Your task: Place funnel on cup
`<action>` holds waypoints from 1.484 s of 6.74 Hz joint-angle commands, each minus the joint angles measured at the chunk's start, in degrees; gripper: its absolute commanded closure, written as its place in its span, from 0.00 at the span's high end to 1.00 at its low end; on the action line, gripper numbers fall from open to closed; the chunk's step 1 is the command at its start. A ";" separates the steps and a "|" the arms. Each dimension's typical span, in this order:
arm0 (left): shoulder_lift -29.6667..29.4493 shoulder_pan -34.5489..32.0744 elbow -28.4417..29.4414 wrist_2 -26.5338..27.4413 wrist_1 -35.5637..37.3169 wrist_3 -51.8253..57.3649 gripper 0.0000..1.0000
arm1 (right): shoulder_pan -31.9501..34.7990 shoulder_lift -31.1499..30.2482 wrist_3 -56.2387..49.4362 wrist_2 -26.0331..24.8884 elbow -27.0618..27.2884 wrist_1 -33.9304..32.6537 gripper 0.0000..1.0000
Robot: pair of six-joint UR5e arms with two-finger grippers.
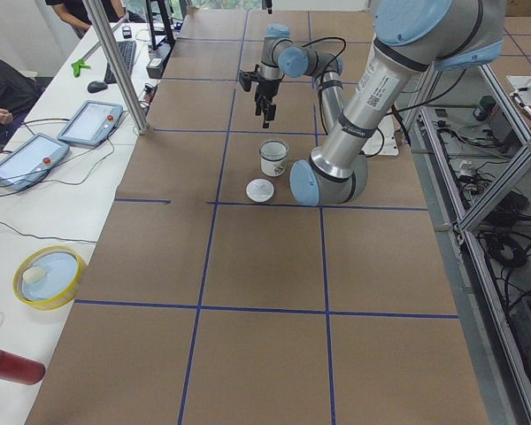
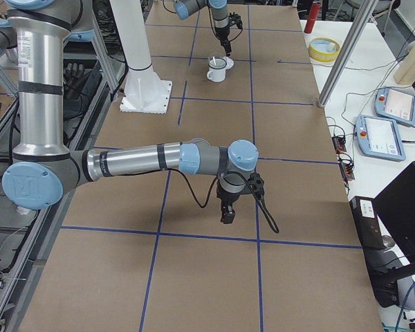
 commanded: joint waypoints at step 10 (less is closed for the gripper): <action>34.72 -51.35 22.80 -35.21 -28.29 87.76 1.00 | 0.00 0.09 0.00 0.00 0.01 0.00 1.00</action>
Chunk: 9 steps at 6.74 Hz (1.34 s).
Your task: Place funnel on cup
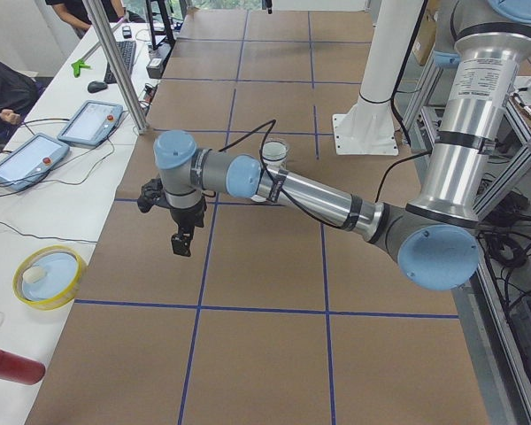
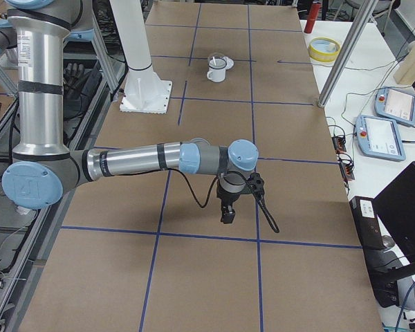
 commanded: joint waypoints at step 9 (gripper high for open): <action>6.15 -2.25 4.57 -1.98 -4.69 5.98 1.00 | 0.00 -0.03 0.00 0.00 -0.01 0.00 1.00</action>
